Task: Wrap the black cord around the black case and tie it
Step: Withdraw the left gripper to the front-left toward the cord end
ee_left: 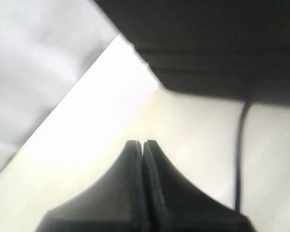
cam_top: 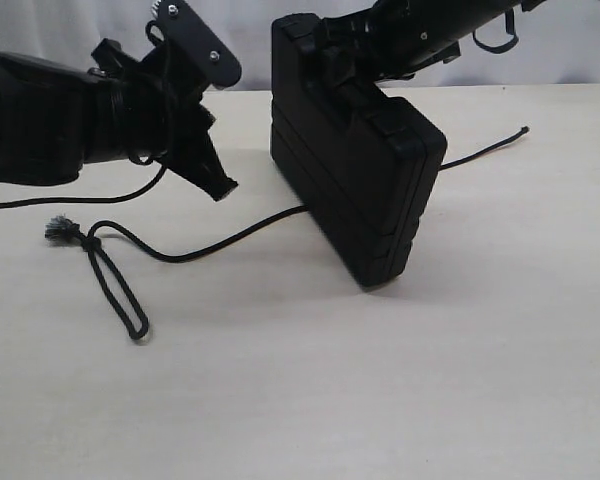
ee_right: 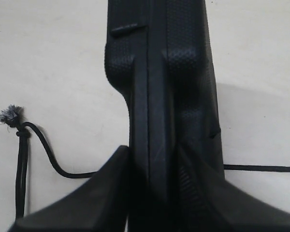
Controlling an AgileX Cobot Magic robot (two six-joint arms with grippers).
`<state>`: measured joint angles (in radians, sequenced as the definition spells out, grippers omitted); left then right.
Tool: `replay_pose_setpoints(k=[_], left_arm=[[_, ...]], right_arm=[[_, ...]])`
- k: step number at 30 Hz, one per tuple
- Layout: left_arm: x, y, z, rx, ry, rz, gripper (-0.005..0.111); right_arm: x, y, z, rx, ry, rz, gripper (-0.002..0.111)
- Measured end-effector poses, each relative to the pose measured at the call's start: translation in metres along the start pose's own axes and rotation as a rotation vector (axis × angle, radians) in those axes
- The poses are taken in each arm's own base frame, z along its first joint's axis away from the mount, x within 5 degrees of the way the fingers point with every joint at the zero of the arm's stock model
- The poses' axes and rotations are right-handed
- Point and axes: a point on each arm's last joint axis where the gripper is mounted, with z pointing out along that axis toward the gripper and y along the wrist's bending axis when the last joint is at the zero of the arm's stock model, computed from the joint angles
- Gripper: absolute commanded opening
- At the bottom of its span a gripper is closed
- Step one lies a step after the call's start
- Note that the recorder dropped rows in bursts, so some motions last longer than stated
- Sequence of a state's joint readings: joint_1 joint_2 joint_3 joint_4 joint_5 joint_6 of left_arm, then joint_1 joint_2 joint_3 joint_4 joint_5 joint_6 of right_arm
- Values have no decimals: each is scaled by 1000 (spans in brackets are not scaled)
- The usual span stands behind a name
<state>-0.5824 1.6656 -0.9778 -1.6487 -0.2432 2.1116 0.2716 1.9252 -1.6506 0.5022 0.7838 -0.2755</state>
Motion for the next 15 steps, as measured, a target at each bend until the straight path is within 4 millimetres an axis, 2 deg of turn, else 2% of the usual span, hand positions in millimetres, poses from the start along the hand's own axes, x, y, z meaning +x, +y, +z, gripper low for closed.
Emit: replay_pose_setpoints(k=[8,15], left_arm=[[24,25,-1,-199,169,-86,0],[50,37,6,-121,180,-156,0]], right_arm=[[0,0,0,0,0,0,27],[0,0,0,0,0,0,27]])
